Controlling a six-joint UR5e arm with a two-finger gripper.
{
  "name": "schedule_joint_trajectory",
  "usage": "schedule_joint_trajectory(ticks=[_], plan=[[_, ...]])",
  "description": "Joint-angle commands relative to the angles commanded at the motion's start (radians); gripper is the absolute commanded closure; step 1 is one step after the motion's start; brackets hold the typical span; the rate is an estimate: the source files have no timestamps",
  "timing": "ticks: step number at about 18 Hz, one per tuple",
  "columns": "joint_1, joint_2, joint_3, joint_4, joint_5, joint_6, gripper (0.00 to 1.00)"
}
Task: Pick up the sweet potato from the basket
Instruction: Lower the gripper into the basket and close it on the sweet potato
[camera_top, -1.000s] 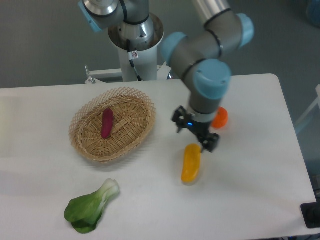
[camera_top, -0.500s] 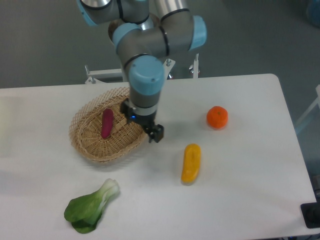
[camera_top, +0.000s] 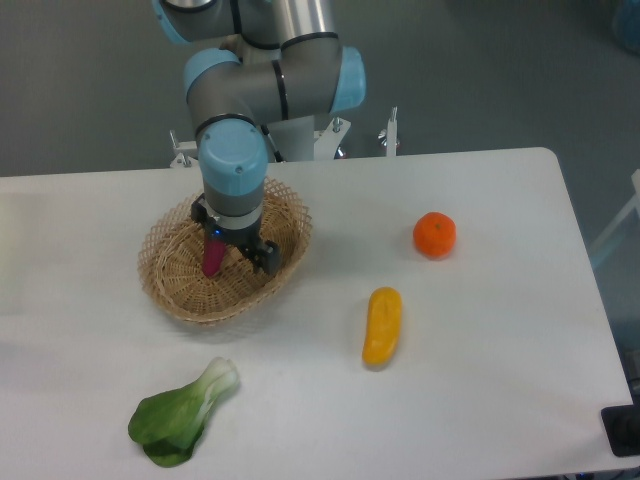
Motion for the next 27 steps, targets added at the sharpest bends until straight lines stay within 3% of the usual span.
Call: schedule_joint_trajectory(ticks=[4,8,16,20,25,27], plan=[[-0.029,-0.002,-0.014,0.038,-0.002,-0.075,0.00],[-0.043,-0.005,-0.029,0.042,0.000,-0.126,0.00],[-0.048,-0.021,-0.063,0.072,0.002,-0.144,0.00],[-0.066,-0.055,-0.063,0.130,0.011,-0.184,0.00],[-0.068,-0.071,-0.061,0.138,0.011,-0.193,0.21],[-0.068,-0.077,-0.060,0.140,0.012,-0.193,0.36]])
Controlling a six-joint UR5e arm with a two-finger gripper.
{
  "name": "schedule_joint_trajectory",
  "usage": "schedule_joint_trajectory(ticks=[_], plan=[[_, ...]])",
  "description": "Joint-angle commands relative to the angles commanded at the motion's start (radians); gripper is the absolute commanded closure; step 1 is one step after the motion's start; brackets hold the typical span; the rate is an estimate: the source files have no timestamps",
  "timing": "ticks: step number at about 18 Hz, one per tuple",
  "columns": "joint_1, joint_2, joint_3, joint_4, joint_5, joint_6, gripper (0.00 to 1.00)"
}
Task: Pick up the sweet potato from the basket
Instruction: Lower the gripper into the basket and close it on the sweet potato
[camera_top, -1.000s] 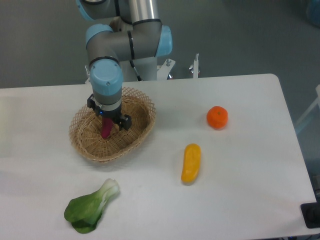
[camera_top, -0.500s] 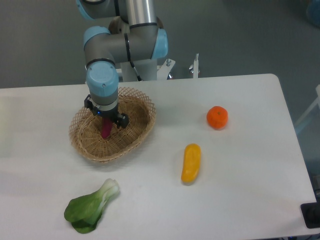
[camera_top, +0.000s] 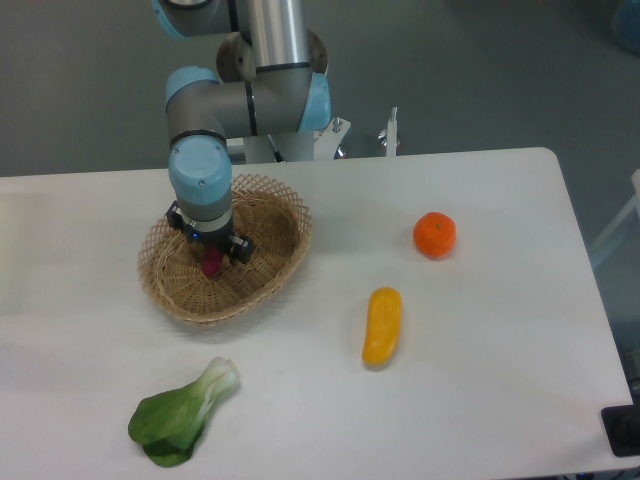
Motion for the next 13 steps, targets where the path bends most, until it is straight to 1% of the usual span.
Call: schedule_joint_trajectory(ticks=[2,7,8,11,13], plan=[[0.000,0.000,0.002,0.003,0.000,0.000,0.49],[0.002,0.017,0.015,0.003,-0.002,0.003,0.73],[0.005,0.017,0.017,0.003,-0.003,0.005,0.75],[0.009,0.020,0.021,0.002,-0.002,0.009,0.76],[0.011,0.034,0.049,-0.014,0.000,0.009,0.76]])
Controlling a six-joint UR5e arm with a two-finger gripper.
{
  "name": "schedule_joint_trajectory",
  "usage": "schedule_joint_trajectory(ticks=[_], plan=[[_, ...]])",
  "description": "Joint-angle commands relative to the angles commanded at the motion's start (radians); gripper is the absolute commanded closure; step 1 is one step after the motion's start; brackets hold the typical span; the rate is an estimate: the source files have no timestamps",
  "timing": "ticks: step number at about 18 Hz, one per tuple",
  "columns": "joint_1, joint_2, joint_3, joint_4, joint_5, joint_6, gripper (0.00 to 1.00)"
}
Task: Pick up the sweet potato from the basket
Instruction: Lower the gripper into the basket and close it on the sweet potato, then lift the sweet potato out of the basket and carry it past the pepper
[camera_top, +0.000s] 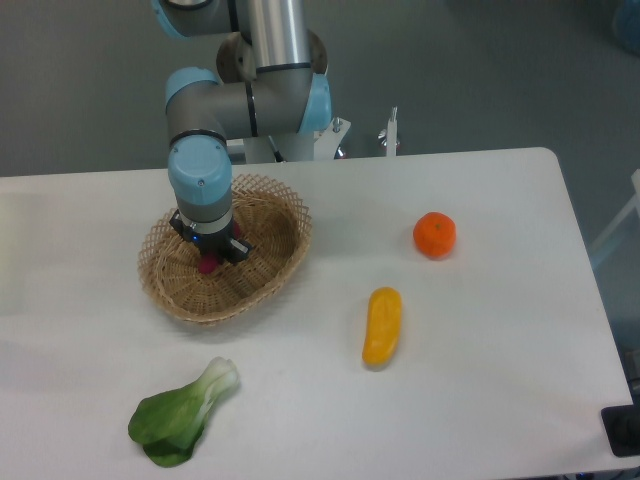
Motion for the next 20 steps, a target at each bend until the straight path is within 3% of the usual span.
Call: schedule_joint_trajectory(ticks=[8,13,20], plan=[[0.077,0.028,0.135,-0.005,0.000,0.014,0.76],[0.195,0.025,0.221,-0.006,-0.008,0.130,0.76],[0.337,-0.029,0.336,-0.009,-0.003,0.307,0.75]])
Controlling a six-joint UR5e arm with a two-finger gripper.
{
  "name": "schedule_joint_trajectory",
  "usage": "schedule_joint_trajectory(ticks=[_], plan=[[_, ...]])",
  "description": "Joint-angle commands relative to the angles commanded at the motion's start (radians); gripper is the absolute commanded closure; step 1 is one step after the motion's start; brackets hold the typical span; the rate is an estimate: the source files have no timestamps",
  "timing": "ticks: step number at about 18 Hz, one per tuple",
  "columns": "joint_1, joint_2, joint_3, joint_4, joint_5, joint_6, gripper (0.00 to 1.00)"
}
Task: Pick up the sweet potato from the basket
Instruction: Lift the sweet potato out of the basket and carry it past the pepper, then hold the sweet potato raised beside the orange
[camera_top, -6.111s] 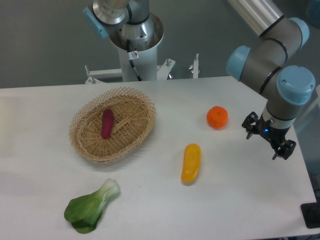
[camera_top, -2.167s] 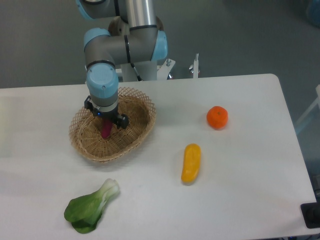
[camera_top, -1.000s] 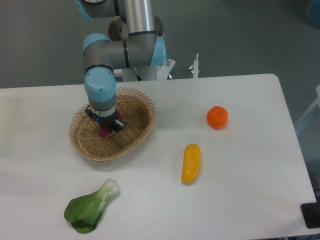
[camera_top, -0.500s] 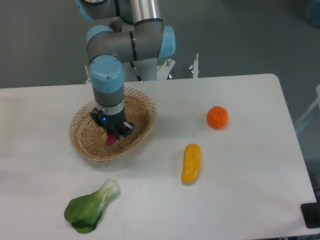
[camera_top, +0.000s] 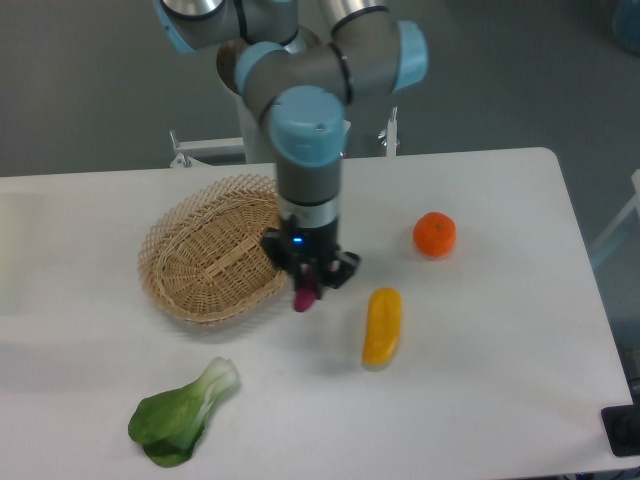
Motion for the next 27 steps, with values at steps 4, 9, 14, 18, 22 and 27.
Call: schedule_joint_trajectory(ticks=[4,9,14,18,22,27], plan=[[0.064,-0.074,0.123,-0.090,0.005,0.077,0.77],[0.143,-0.143,0.190,-0.112,0.003,0.233,0.77],[0.189,-0.201,0.250,-0.114,0.005,0.321,0.77],[0.216,-0.226,0.264,-0.112,0.037,0.405,0.77],[0.233,-0.261,0.305,-0.121,0.037,0.419,0.76],[0.239,-0.293,0.368,-0.159,0.037,0.466,0.76]])
